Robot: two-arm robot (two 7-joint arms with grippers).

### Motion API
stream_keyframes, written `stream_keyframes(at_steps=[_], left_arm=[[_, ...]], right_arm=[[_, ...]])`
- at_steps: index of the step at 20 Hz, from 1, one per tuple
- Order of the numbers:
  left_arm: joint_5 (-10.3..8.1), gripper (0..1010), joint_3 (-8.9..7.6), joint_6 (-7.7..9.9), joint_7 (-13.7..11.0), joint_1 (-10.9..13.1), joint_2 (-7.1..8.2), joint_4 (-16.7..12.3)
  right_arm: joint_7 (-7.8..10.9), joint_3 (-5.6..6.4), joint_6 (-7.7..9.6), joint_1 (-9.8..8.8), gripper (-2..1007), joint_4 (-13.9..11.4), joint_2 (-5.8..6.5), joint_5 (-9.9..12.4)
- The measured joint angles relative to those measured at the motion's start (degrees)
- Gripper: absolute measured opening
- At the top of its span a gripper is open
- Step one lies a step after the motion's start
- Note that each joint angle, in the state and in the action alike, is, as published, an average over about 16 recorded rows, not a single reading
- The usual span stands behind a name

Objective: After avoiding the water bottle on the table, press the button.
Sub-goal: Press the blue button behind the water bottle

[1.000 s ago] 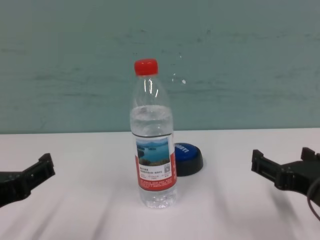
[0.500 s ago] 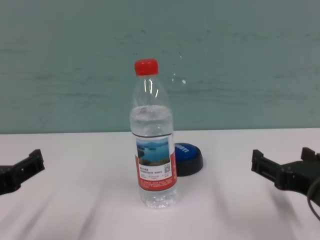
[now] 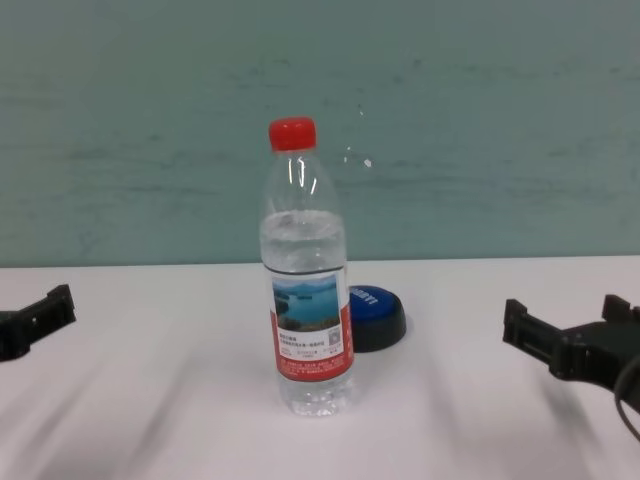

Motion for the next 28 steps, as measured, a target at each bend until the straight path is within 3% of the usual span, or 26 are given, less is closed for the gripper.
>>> stream_keyframes(at_steps=[10, 28], left_arm=[[0.31, 1004, 0.54, 1.75, -1.6, -6.7, 2.01, 6.0], [2.11, 1005, 4.97, 3.61, -3.7, -18.0, 3.94, 16.5]], right_arm=[[0.00, 0.00, 0.00, 0.00, 1003, 0.0, 0.00, 0.0], [0.00, 0.00, 0.00, 0.00, 1003, 0.0, 0.01, 0.0]])
